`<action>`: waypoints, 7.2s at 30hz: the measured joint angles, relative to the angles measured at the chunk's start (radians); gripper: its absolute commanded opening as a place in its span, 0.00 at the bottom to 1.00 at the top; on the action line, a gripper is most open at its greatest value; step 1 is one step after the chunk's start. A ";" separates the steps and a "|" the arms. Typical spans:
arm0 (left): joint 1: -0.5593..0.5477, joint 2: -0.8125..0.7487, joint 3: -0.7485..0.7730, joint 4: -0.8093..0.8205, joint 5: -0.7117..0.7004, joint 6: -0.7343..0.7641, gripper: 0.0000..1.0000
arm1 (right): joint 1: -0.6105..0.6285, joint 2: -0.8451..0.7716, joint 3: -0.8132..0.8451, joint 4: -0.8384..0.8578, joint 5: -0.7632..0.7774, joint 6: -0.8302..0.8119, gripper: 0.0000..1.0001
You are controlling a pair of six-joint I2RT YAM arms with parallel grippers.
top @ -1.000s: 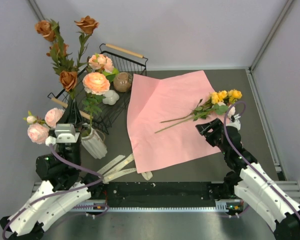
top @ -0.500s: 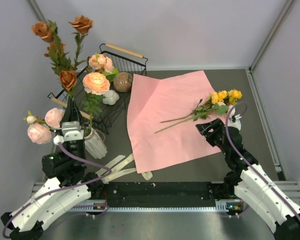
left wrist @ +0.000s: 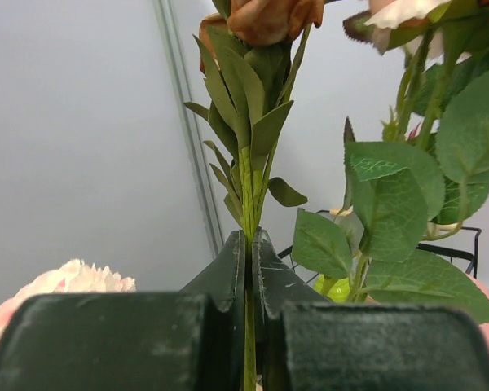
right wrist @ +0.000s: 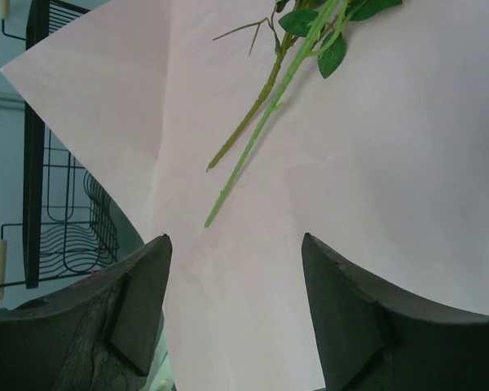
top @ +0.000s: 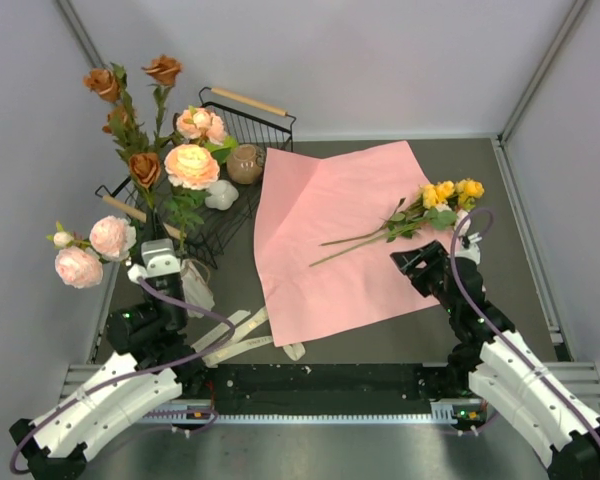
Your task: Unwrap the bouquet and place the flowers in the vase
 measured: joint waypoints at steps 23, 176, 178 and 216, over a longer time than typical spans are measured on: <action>0.000 -0.180 -0.062 -0.230 -0.173 -0.299 0.19 | 0.000 0.134 -0.002 0.097 -0.056 0.035 0.65; -0.131 0.403 0.703 -0.975 1.084 -1.012 0.00 | 0.165 0.062 0.329 0.153 -0.700 -0.736 0.98; -0.131 0.283 0.716 -1.038 1.001 -0.909 0.00 | 0.165 0.068 0.329 0.126 -0.645 -0.746 0.98; -0.131 -0.010 0.924 -1.291 0.156 -0.557 0.00 | 0.165 0.160 0.349 0.099 -0.562 -0.731 0.97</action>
